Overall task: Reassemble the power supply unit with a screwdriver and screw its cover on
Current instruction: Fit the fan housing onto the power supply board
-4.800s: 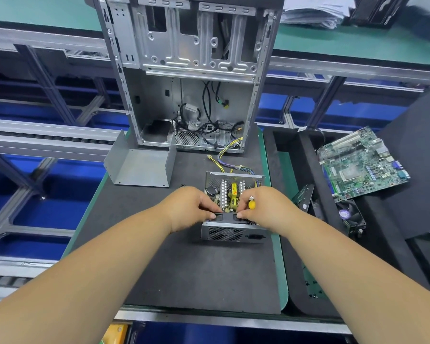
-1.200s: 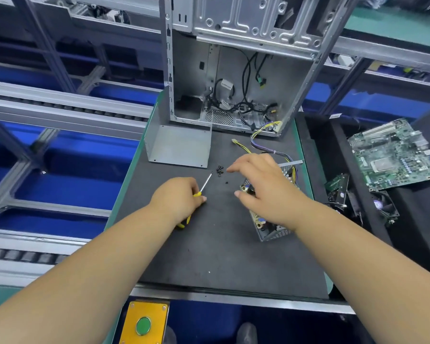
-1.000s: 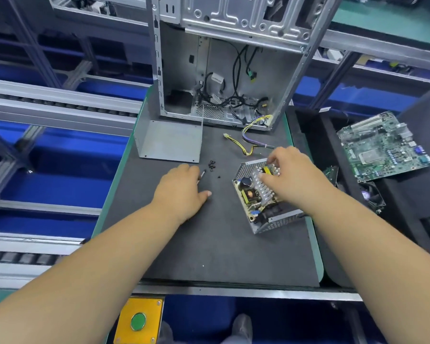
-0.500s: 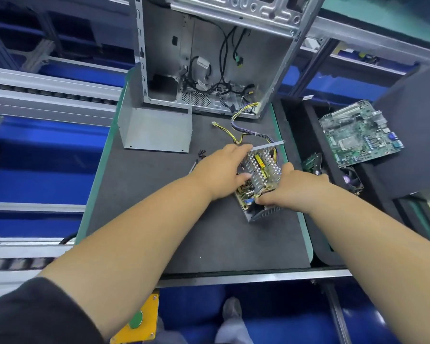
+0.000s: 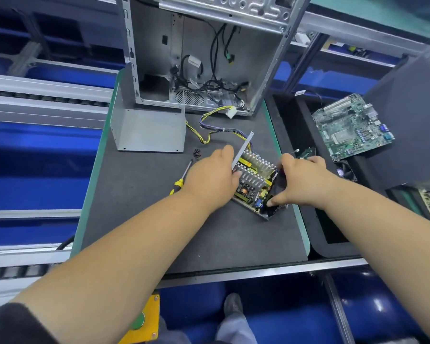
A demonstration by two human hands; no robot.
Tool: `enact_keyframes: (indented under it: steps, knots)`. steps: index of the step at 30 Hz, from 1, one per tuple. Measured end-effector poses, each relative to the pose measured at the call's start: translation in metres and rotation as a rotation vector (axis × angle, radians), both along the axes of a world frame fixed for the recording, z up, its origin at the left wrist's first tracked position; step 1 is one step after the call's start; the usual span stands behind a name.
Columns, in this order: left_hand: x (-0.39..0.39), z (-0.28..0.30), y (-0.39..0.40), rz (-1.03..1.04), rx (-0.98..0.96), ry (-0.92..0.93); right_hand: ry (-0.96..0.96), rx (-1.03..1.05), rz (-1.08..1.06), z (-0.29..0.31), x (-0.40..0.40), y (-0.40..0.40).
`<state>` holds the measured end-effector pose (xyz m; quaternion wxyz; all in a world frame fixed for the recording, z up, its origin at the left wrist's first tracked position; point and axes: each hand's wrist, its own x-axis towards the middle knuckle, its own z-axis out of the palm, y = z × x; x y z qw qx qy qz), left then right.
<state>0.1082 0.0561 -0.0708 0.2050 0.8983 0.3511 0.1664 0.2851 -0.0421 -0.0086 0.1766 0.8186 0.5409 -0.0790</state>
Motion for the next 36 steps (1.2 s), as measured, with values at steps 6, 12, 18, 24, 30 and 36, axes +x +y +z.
enact_keyframes:
  steps: [6,12,18,24,30,36]
  knots:
    - [0.021,0.001,0.009,-0.387,0.332,0.207,-0.031,0.058,0.024,-0.009,-0.002,-0.001]
    - [0.034,-0.008,0.008,-0.452,0.311,0.335,-0.033,-0.005,0.003,-0.005,-0.001,0.003]
    - [0.035,-0.008,0.004,-0.407,0.229,0.289,-0.116,-0.040,0.050,-0.004,-0.007,0.010]
    - [0.037,-0.007,-0.001,-0.363,0.175,0.248,0.007,-0.008,0.003,0.003,-0.005,0.007]
    - [0.036,-0.008,-0.002,-0.368,0.159,0.248,0.162,0.072,-0.068,0.004,-0.009,0.003]
    - [0.038,-0.009,-0.003,-0.359,0.142,0.227,-0.041,0.148,0.142,-0.006,-0.021,-0.008]
